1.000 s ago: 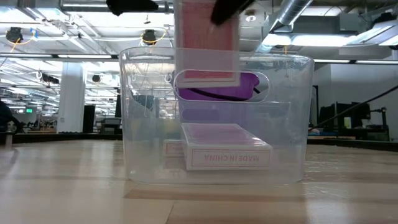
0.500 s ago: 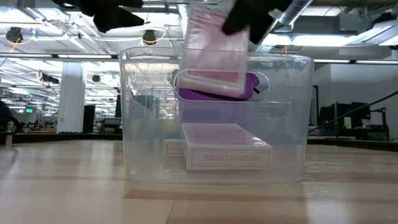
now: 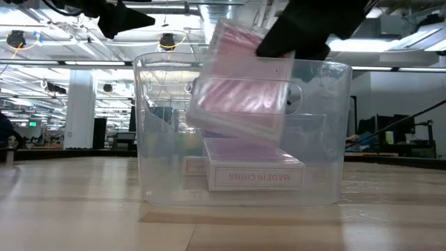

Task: Pick & Place Toys
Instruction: Put the red deck of cards into the bottom transparent bin

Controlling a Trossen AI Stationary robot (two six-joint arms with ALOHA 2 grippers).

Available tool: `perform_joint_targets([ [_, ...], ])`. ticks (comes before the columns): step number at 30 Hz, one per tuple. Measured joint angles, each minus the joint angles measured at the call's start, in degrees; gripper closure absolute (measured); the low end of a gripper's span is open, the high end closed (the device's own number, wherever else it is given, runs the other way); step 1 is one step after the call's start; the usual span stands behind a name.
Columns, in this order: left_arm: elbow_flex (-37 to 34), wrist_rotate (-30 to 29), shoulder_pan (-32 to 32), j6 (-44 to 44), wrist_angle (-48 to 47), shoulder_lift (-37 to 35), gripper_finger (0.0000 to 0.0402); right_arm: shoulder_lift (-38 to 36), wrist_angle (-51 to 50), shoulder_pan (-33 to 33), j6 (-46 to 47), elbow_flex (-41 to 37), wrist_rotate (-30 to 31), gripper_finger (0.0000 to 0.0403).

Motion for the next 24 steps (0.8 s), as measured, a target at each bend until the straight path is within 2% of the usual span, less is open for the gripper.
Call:
perform_joint_targets([
  [7, 0.0, 0.0, 0.0, 0.0, -0.1, 0.0, 0.0105, 0.7, -0.1, 0.0, 0.3, 0.2, 0.2, 0.0334],
  [24, 0.0, 0.1, 0.0, 0.0, -0.1, 0.0, 0.0105, 0.5, -0.6, 0.0, -0.2, 0.2, 0.2, 0.0259],
])
